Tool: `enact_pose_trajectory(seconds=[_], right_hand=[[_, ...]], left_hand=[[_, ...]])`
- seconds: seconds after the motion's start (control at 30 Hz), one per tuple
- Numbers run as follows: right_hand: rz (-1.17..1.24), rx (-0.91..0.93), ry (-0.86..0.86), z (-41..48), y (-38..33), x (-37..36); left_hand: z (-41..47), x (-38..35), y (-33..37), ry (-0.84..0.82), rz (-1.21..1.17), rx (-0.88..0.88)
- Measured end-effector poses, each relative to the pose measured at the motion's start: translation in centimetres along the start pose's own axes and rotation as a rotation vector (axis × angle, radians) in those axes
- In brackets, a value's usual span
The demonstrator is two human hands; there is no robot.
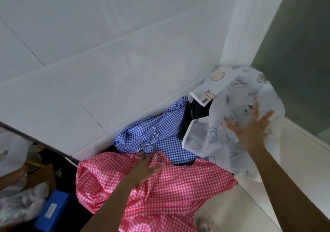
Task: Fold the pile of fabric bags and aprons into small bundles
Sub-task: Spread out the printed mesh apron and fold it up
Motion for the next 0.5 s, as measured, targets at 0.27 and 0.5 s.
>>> enact_pose_trajectory(seconds=[0.27, 0.5], right_hand=[[-0.158, -0.042, -0.553, 1.0, 1.3, -6.6], [-0.288, 0.143, -0.651, -1.6, 2.9, -9.9]], left_hand=[[3.9, 2.3, 8.5, 0.285, -0.238, -0.105], [9.5, -0.1, 17.2, 0.042, -0.497, -0.318]])
Point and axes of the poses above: each hand's wrist, its own z-axis towards the middle knuckle, its own x-axis out of the back of the hand, y = z × x, the point moved 2 cm from there along z, towards the middle knuckle, and after that the axes turned 13 degrees about -x, right-handed, at the moved point
